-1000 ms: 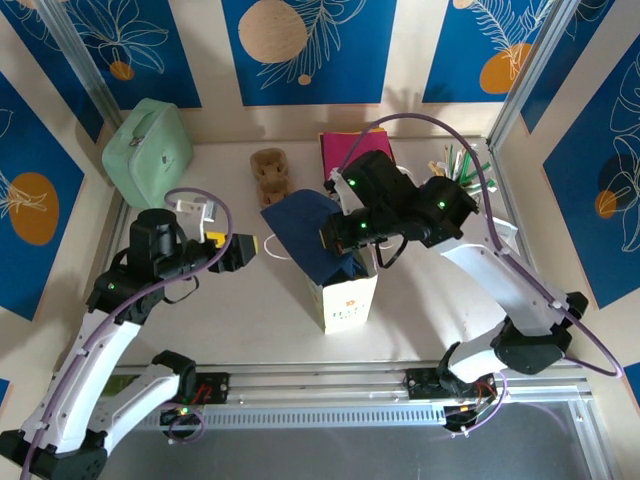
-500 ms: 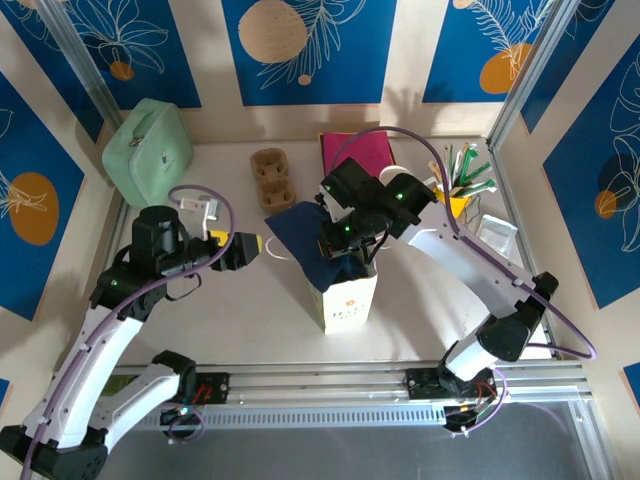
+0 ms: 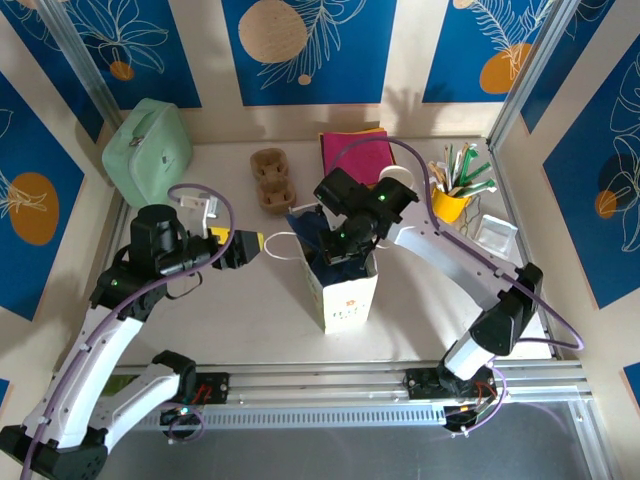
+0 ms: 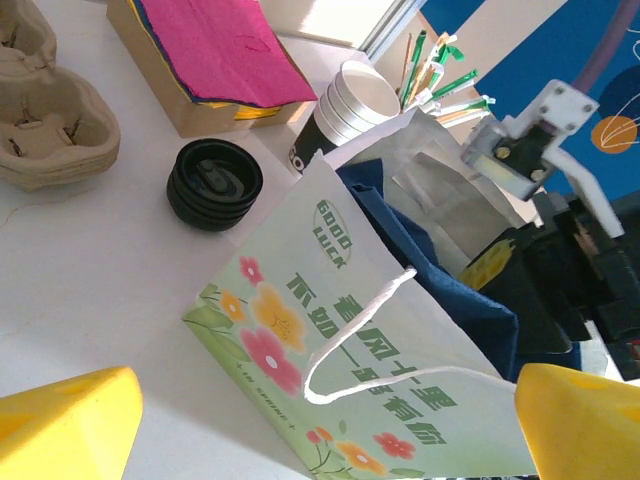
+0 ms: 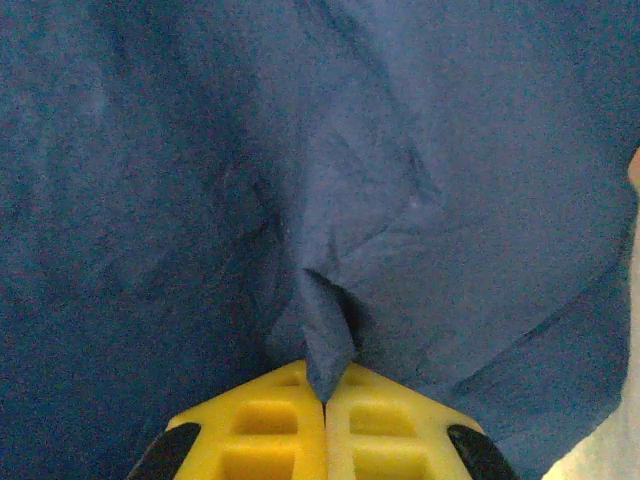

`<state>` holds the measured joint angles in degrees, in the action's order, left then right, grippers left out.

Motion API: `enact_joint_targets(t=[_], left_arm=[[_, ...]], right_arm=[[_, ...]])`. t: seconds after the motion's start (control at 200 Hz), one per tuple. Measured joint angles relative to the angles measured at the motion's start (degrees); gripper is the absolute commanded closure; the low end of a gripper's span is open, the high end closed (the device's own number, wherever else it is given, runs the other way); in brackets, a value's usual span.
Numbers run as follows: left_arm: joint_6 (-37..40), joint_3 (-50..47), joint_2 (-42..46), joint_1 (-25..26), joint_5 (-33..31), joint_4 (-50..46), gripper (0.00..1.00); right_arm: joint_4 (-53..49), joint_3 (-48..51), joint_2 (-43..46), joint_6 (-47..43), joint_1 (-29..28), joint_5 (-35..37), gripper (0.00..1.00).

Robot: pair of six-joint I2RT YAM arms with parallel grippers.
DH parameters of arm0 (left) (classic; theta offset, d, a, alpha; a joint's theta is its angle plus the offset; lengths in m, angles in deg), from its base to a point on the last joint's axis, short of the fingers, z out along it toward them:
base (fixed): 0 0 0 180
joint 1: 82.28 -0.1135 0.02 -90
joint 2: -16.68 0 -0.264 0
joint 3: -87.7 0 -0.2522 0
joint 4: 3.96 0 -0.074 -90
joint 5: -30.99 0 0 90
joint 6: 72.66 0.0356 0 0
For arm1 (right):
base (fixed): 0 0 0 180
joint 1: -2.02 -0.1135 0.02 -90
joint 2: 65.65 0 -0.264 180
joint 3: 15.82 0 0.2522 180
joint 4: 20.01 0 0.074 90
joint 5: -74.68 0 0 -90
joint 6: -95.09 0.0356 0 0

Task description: Pack the takeout coffee

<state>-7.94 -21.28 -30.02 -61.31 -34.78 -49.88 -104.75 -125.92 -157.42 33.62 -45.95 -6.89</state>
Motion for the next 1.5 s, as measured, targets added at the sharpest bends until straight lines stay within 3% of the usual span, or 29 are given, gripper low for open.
enact_joint_targets(t=[0.62,0.845,1.136,1.501], left_arm=[[-0.63,-1.4,0.13,0.0,-0.28,0.26,0.04],[-1.27,-1.49,0.13,0.0,-0.28,0.44,0.04],[-1.49,-1.6,0.13,0.0,-2.12,0.39,0.04],[-1.4,-1.6,0.15,0.0,-4.74,0.39,0.01]], right_arm=[[1.55,6.19,-1.46,0.46,-0.02,2.38,1.0],[0.63,4.02,-1.81,1.29,-0.42,3.56,0.73],[-2.14,-6.75,-1.66,1.03,-0.52,5.6,0.52],[-3.15,-14.21,2.49,-0.48,-1.05,5.75,0.51]])
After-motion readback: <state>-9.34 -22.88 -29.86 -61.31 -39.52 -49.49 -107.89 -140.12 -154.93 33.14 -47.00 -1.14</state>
